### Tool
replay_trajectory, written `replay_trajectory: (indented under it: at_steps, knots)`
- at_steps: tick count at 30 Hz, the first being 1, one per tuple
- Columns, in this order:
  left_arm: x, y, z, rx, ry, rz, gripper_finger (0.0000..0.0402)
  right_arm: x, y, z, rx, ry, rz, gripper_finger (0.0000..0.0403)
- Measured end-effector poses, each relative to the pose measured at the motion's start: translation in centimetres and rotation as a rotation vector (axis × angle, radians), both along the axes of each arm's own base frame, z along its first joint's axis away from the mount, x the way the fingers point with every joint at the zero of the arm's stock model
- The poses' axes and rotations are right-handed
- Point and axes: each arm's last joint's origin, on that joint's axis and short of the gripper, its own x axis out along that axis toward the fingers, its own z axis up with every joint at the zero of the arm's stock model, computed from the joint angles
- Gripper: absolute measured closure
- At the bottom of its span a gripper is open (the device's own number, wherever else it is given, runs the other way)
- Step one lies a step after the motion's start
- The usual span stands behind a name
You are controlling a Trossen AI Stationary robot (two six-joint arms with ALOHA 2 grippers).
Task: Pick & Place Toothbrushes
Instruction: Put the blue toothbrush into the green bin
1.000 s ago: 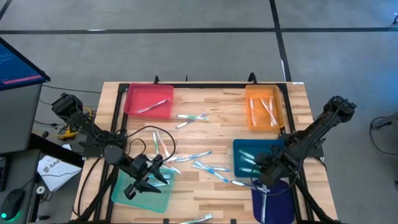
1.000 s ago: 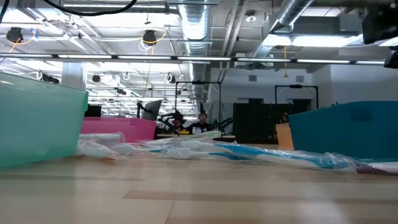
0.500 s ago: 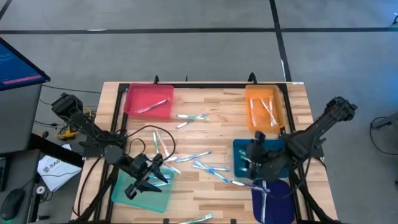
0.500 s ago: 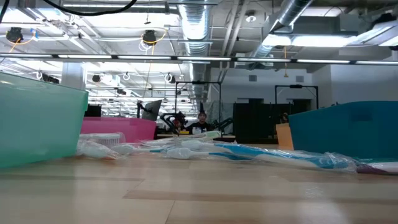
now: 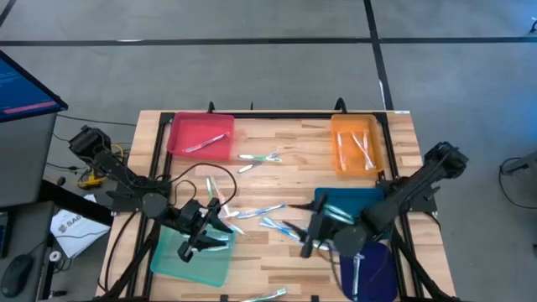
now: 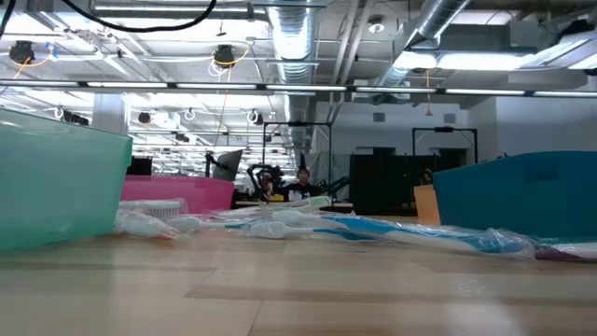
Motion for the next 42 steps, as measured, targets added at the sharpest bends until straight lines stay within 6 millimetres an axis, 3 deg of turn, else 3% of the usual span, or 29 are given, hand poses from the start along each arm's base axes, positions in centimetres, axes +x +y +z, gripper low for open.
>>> replay_trajectory:
  at_steps: [6, 12, 16, 25, 32, 42]
  knots:
    - [0.1, -0.6, 1.1, 0.033, -0.057, -0.13, 0.0234, 2.6, 1.3, 1.2, -0.021, -0.007, 0.06, 0.0199]
    - [-0.2, -1.7, 2.0, 0.063, -0.066, -0.204, 0.0234, 2.6, 2.8, 1.0, -0.022, 0.094, 0.096, 0.0206]
    - [0.1, -1.4, 1.7, 0.073, -0.03, -0.161, 0.0234, 2.7, 2.2, 0.4, 0.181, 0.242, 0.199, 0.0211]
    - [0.5, -0.9, 1.4, 0.064, 0.008, -0.119, 0.0234, 4.9, -1.1, -4.3, 0.403, 0.531, 0.08, 0.0221]
    - [1.3, 0.0, 1.3, 0.075, 0.016, -0.078, 0.0234, 6.2, -2.5, -8.9, 0.441, 0.758, 0.036, 0.0212]
    - [2.1, 1.2, 1.1, 0.094, 0.04, -0.096, 0.0234, 7.1, -3.2, -10.6, 0.505, 0.826, -0.008, 0.019]
